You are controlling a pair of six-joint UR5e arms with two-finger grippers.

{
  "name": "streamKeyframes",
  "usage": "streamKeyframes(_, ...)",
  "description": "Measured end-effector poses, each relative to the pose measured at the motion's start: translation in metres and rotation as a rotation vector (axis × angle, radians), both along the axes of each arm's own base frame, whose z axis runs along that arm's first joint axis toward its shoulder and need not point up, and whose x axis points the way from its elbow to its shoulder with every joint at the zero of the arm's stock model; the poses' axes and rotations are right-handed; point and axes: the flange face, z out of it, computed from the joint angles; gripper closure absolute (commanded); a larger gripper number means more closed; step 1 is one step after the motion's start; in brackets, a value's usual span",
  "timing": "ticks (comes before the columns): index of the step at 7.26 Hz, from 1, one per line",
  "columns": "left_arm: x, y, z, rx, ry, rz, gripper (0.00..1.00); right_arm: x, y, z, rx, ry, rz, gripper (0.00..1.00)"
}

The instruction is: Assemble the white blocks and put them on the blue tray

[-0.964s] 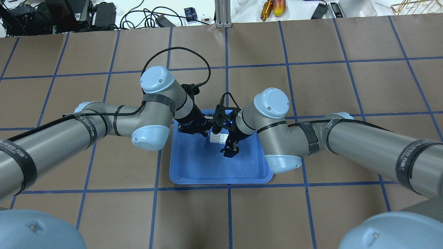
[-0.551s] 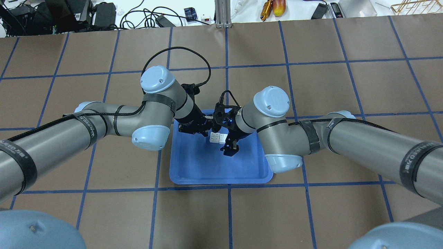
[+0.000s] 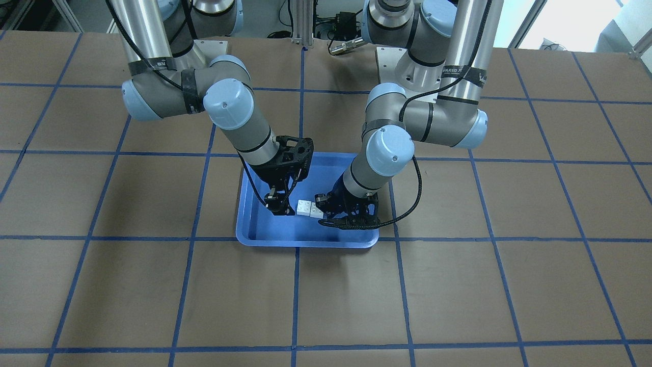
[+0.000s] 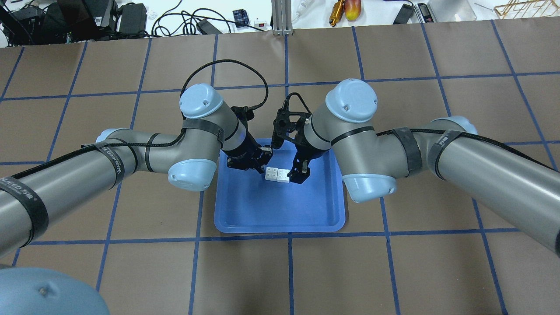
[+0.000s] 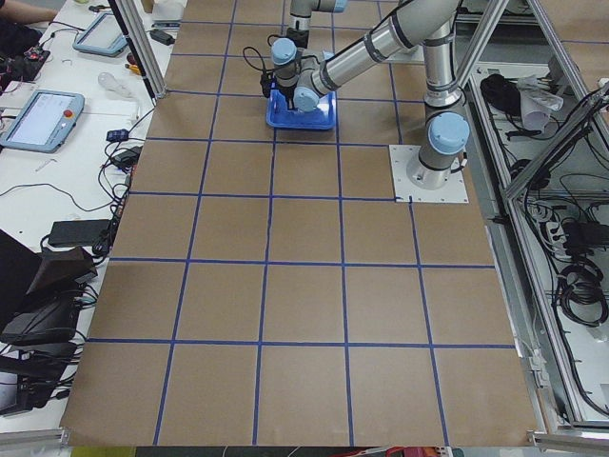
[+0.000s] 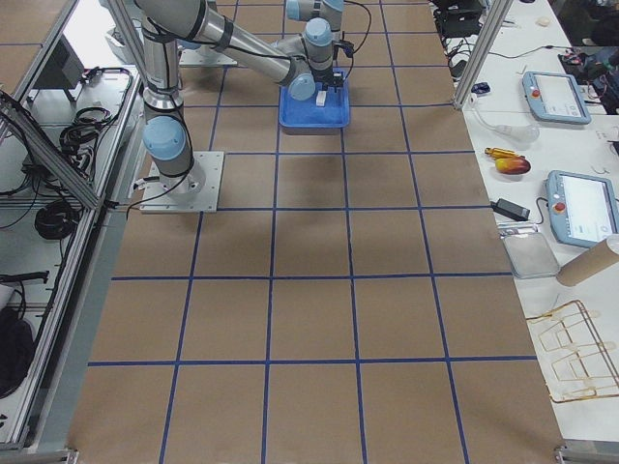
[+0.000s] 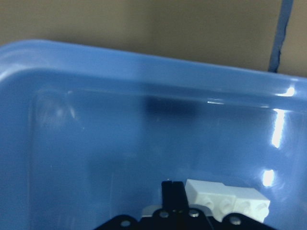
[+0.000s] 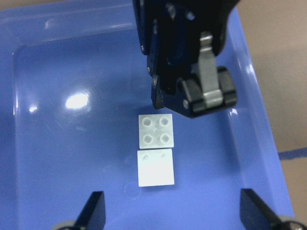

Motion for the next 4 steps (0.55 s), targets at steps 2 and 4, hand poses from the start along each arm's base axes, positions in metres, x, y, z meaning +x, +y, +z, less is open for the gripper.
streamKeyframes(2, -0.004, 0.001, 0.002, -0.005, -0.001, -0.001, 0.98, -0.012, -0.031, 0.057, 0.072, 0.039, -0.042, 0.0)
streamKeyframes(4, -0.004, 0.0, 0.006, -0.014, 0.001, -0.005, 0.97, -0.029, -0.06, 0.12, 0.135, 0.061, -0.083, 0.0)
